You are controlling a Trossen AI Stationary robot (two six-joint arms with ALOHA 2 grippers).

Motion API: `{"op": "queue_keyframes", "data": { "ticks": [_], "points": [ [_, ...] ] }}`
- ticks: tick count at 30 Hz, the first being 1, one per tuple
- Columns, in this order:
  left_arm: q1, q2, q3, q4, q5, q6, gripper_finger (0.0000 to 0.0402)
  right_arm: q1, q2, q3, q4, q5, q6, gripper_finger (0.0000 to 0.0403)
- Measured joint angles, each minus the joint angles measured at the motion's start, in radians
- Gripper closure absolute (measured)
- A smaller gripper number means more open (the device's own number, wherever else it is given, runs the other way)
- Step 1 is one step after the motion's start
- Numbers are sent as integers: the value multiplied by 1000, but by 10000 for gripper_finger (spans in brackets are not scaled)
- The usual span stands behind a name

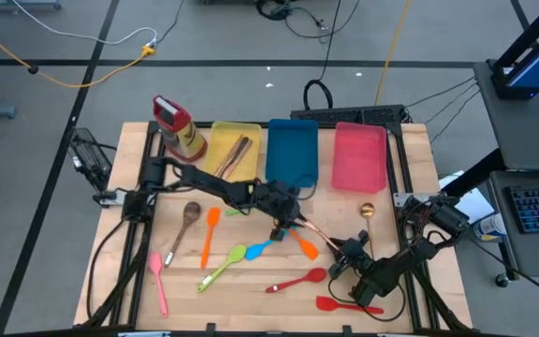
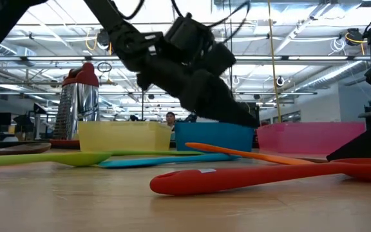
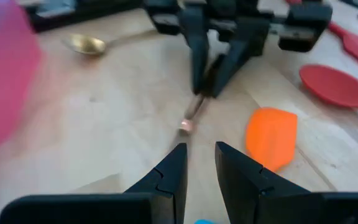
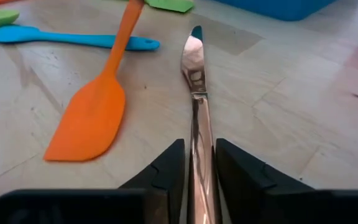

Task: Pick & Place Kitchen Items
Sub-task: Put the bronze knife into the yellow bin

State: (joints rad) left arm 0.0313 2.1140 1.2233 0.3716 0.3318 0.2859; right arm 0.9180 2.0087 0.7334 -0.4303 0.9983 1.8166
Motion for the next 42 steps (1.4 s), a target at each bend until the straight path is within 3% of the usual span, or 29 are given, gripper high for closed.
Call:
{"op": "queue_keyframes", "data": {
  "ticks": [9,14,21,29,37,42],
  "points": [
    [-7,105,174,-105,34,-16,307,0,0,0,-1,1,4,357],
    [-7,109,235,-182,34,52,247,0,0,0,0,1,4,349],
    [-17,132,238,-163,33,53,169,-1,0,0,5,12,33,354],
    [-49,234,237,-43,-72,42,163,0,1,0,21,37,79,353],
    [-40,239,237,-35,-59,-2,163,0,1,0,50,71,62,353],
    [-24,239,237,-50,16,0,163,-5,2,0,58,87,22,354]
  ]
}}
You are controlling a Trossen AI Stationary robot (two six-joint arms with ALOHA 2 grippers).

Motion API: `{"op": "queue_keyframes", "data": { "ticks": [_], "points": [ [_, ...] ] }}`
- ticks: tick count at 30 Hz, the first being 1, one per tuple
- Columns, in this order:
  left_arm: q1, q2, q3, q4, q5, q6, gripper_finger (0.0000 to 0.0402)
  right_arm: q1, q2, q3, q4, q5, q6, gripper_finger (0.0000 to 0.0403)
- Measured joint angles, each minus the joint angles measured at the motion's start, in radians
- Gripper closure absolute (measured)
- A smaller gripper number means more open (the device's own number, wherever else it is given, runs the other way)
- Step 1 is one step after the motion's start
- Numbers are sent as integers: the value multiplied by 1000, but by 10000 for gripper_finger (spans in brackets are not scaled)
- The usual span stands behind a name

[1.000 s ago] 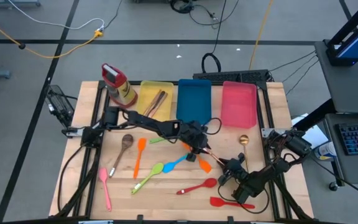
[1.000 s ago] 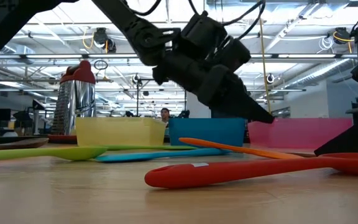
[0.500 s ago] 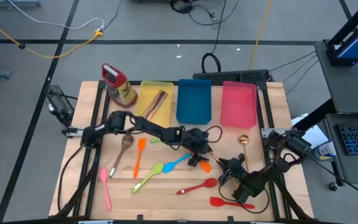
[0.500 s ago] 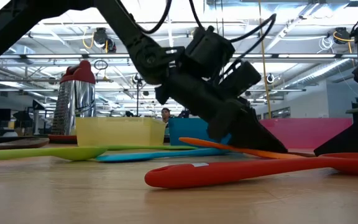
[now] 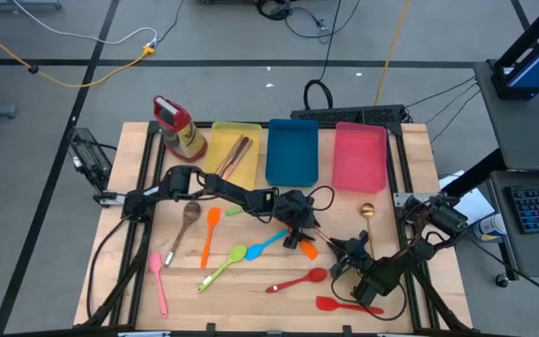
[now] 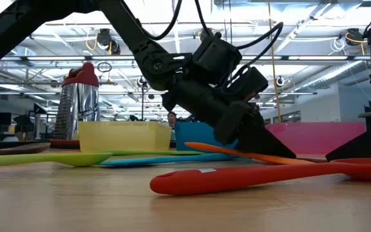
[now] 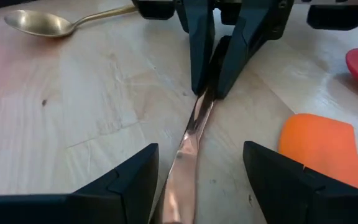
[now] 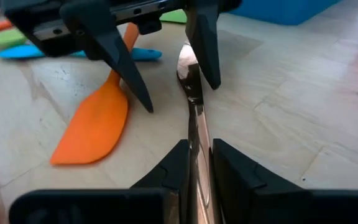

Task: Pick & Place Kitchen Items
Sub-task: Put the bronze knife into the yellow bin

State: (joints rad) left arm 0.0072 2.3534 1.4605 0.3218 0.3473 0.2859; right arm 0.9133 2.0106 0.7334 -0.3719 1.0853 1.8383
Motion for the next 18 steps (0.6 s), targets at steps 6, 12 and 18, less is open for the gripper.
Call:
{"op": "queue_keyframes", "data": {
  "ticks": [6,12,18],
  "points": [
    [12,2,-2,18,19,8,163,-31,2,0,24,22,-94,354],
    [17,2,-2,18,18,0,163,-79,0,0,71,29,-221,354],
    [18,2,-2,23,18,-5,163,-91,0,0,81,32,-234,354]
  ]
}}
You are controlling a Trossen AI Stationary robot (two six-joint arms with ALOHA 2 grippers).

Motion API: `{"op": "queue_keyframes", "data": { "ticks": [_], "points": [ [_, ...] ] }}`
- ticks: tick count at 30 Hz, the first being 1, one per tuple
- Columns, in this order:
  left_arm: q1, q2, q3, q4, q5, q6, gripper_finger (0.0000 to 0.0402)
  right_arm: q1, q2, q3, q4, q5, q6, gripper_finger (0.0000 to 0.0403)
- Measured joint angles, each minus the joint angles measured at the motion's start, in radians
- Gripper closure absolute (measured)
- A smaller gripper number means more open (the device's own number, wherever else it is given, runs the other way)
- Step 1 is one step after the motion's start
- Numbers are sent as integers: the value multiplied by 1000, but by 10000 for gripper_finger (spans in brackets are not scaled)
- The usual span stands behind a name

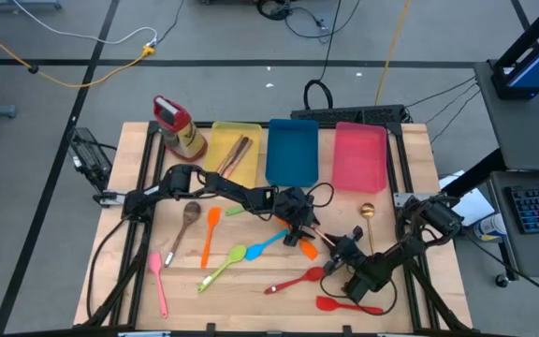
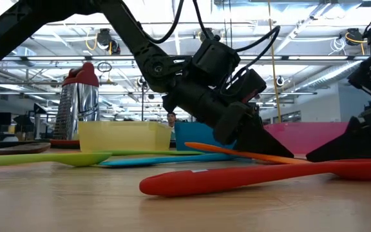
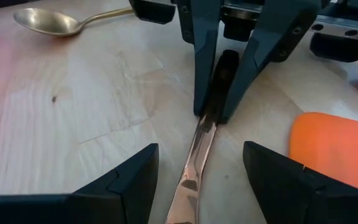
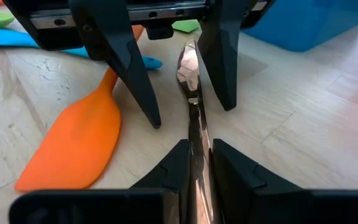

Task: Pick & Place Kitchen Items
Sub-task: Put the bronze knife into the yellow bin

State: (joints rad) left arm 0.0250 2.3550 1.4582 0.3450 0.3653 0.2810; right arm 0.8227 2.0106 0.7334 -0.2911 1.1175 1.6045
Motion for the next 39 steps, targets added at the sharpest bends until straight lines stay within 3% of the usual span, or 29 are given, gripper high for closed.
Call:
{"op": "queue_keyframes", "data": {
  "ticks": [6,18,31,39],
  "points": [
    [0,0,14,-6,0,-14,170,0,-4,0,18,15,-3,353],
    [14,-1,29,-101,24,-29,258,-13,-5,0,93,41,-62,352],
    [14,-2,29,-91,4,-5,261,-26,-4,-1,128,81,-87,351],
    [14,-2,28,-89,3,-2,261,-52,-6,-1,248,82,-250,351]
  ]
}}
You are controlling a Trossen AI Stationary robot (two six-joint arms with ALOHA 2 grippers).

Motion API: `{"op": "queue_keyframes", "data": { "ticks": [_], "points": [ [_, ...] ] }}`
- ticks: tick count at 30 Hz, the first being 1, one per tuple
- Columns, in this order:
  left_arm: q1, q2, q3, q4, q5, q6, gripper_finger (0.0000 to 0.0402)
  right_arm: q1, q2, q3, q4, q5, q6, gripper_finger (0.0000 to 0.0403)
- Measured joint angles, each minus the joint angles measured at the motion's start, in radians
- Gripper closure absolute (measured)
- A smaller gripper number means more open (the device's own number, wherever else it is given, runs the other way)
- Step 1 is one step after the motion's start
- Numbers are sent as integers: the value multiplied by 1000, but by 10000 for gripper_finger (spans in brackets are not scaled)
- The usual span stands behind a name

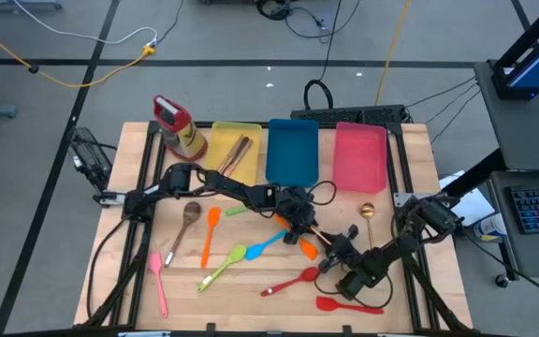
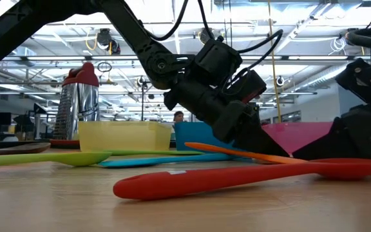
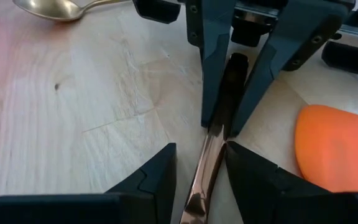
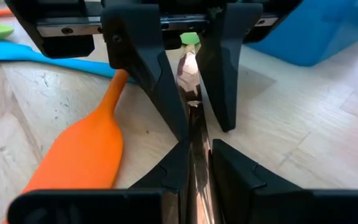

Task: Pick & Place Kitchen Items
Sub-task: Put the bronze knife into the yellow bin

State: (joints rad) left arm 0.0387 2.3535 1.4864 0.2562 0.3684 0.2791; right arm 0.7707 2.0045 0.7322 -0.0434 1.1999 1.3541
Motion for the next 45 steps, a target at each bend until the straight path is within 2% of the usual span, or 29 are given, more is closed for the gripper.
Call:
{"op": "queue_keyframes", "data": {
  "ticks": [14,17,23,29,37,41,45],
  "points": [
    [-13,0,0,-4,-1,41,263,-26,-86,-2,9,-16,-166,351],
    [-20,0,0,-14,-2,44,281,-40,-92,0,17,-14,-173,351],
    [-21,0,0,-18,13,92,352,-49,-93,0,11,-48,-209,349],
    [-13,0,-1,-15,13,77,354,-48,-94,0,15,-47,-251,345],
    [-19,0,-1,-12,-16,37,355,-51,-131,0,21,-56,-275,277],
    [-18,-23,-2,-31,-46,42,356,-49,-224,2,22,-86,-387,248],
    [-15,-85,-4,-69,-93,65,356,-50,-337,2,22,-105,-510,236]
  ]
}}
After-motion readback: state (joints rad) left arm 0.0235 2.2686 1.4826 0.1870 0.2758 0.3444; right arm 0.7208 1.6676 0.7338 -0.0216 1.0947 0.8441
